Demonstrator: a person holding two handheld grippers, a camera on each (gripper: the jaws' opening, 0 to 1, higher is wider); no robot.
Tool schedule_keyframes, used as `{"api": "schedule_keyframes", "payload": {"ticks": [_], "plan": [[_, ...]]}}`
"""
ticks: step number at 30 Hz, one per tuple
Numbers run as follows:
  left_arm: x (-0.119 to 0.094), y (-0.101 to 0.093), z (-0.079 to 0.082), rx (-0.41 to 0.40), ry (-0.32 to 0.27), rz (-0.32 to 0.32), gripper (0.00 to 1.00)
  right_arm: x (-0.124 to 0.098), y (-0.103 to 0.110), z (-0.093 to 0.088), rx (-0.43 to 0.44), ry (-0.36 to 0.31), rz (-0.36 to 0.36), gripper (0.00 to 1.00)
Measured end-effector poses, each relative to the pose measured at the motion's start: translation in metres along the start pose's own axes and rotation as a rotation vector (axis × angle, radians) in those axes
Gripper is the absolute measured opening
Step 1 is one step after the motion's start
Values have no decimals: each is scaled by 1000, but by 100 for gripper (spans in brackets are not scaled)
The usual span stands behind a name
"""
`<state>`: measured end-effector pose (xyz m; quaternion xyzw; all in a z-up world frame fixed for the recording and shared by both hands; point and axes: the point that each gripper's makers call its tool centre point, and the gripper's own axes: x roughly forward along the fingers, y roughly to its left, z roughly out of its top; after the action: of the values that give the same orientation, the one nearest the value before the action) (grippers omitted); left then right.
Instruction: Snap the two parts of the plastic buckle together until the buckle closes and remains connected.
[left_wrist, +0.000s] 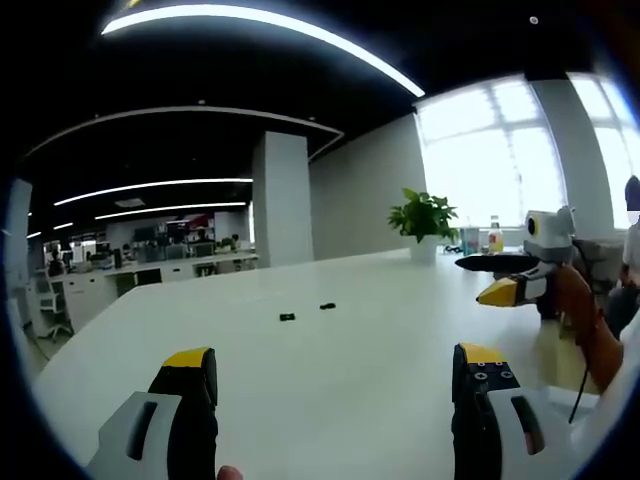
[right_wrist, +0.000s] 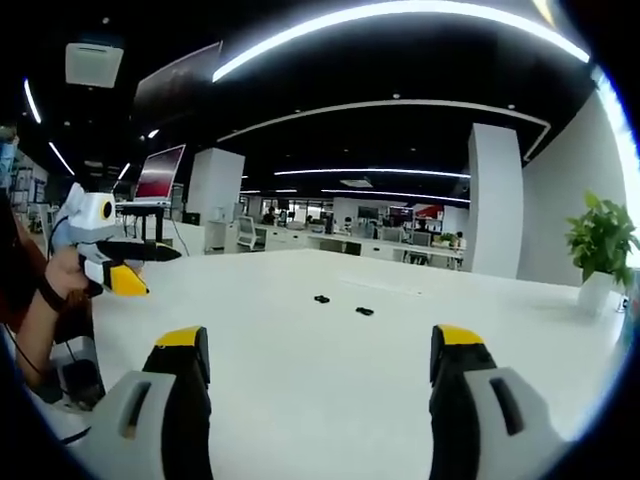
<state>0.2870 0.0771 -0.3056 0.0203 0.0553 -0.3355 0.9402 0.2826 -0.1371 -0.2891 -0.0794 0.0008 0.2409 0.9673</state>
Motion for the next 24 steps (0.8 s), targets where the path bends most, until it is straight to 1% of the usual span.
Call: {"api": "schedule_keyframes", "payload": {"ticks": [5,9,15,21,24], "plan": [[5,-1,2,6,-3,-5,99,3,-1,0,-5,2,2,91],[10,-2,4,24,-10,-9,99,5,-4,2,-2,-10,-1,91],[13,-1,6,19,-15,-14,99,8,-7,1,1,-7,-5,90],[15,-3,7,22,-10,-24,99,10,-5,6,-3,-16,0,89],[16,-4,8,25,-20,-32,99,12,-4,7,-7,-19,5,89]]}}
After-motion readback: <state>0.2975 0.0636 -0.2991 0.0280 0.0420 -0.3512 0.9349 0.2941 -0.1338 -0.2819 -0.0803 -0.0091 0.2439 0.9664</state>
